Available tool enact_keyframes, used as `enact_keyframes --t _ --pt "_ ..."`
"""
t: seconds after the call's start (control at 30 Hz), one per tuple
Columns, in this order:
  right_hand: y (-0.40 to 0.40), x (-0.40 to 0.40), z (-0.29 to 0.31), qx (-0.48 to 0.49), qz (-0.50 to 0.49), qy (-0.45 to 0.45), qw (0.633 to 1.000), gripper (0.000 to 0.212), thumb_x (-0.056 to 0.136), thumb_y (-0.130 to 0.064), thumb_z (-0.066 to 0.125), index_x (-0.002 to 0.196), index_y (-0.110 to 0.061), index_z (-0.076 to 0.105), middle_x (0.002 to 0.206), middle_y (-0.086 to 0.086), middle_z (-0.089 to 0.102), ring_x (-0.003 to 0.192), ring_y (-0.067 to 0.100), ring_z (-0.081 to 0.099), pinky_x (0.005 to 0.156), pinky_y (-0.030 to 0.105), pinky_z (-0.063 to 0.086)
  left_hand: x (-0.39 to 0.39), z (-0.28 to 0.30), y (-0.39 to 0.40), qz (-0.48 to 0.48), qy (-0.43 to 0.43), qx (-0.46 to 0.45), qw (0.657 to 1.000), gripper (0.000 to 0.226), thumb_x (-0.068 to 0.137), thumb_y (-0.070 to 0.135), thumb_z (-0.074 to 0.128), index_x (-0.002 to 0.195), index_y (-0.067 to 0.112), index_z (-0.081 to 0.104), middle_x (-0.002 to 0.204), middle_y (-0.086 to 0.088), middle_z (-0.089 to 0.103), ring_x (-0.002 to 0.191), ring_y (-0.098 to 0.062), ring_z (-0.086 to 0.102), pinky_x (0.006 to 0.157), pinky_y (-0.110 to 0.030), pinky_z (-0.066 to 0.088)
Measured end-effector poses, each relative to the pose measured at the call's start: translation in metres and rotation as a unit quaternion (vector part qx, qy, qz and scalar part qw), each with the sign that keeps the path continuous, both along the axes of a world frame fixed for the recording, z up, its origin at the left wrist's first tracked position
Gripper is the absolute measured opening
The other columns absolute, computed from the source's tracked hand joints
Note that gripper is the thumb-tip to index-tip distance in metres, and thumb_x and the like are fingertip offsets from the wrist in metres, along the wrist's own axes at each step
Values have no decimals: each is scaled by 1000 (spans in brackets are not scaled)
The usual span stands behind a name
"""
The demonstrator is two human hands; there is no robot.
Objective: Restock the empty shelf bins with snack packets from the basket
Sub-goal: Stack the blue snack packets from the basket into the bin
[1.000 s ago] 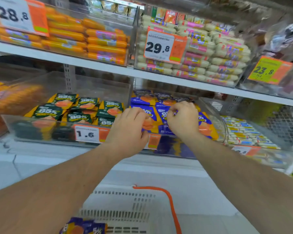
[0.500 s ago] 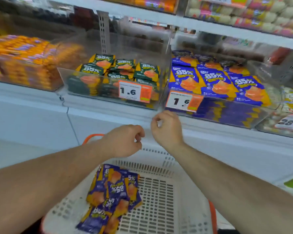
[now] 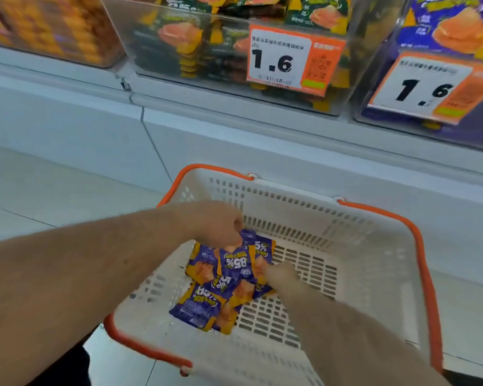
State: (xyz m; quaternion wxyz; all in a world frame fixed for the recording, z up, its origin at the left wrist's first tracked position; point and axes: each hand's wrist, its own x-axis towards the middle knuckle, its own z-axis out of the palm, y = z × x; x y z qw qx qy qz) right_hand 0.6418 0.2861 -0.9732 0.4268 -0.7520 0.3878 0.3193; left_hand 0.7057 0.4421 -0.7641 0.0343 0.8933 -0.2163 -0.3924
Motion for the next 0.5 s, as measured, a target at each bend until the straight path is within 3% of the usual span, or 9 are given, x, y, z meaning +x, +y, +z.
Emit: enact_keyframes --t 0.1,0.17,0.33,0.5 --pt "8 3 -32 11 -78 7 997 61 88 -56 56 115 -1 60 100 12 64 94 29 64 78 35 52 5 0 1 13 16 15 1000 37 98 36 49 131 18 51 130 -1 55 115 -21 53 100 -36 44" --pt "15 7 -38 -12 -105 17 994 68 86 -56 60 122 1 56 109 17 64 96 32 62 77 37 51 10 0 -1 21 23 12 999 37 98 35 49 131 17 52 130 -2 56 116 -21 54 100 -36 45" --pt "20 16 -38 24 -154 0 988 54 87 -53 62 97 -1 55 78 14 59 76 29 55 66 38 45 14 -2 -7 29 23 9 999 37 100 34 48 134 20 50 134 1 53 118 -19 52 95 -31 42" --pt "-2 11 -17 2 -71 -45 996 20 89 -27 62 84 -8 61 77 9 62 69 25 56 56 29 43 10 2 -15 19 19 -12 1000 35 99 30 49 133 20 51 135 1 53 114 -17 52 95 -31 43"
